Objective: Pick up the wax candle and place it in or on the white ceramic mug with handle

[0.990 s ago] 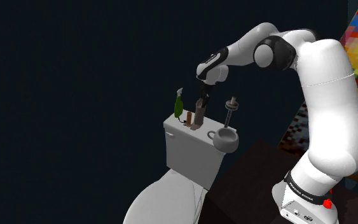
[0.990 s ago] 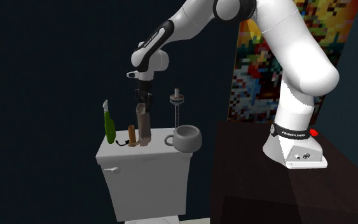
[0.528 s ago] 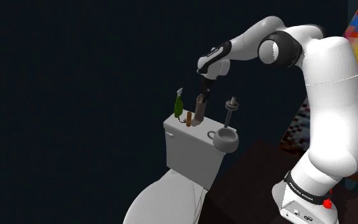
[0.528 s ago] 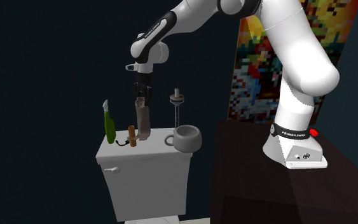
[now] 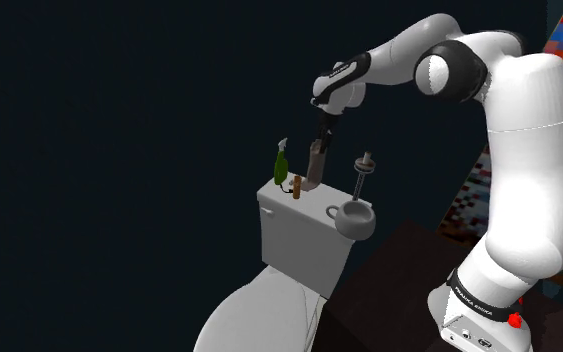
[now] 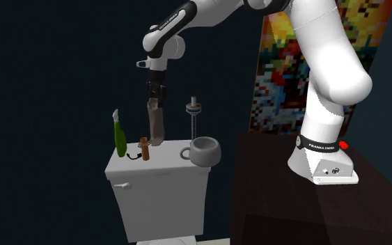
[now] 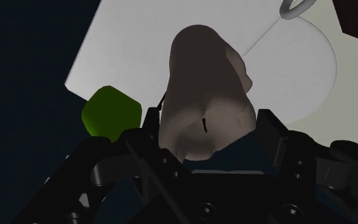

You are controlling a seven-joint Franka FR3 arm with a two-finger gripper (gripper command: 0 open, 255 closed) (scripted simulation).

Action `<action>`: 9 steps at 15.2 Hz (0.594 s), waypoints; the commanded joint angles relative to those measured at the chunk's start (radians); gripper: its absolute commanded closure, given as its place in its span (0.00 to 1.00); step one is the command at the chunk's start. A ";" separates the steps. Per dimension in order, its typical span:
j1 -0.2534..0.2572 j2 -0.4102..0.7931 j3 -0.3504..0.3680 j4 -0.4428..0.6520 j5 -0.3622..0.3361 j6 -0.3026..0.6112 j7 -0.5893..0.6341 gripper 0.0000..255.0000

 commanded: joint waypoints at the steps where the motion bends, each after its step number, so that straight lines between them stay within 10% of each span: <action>1: 0.003 -0.016 -0.004 0.006 -0.007 -0.019 0.008 1.00; 9: 0.009 -0.064 -0.016 0.041 -0.032 -0.100 0.033 1.00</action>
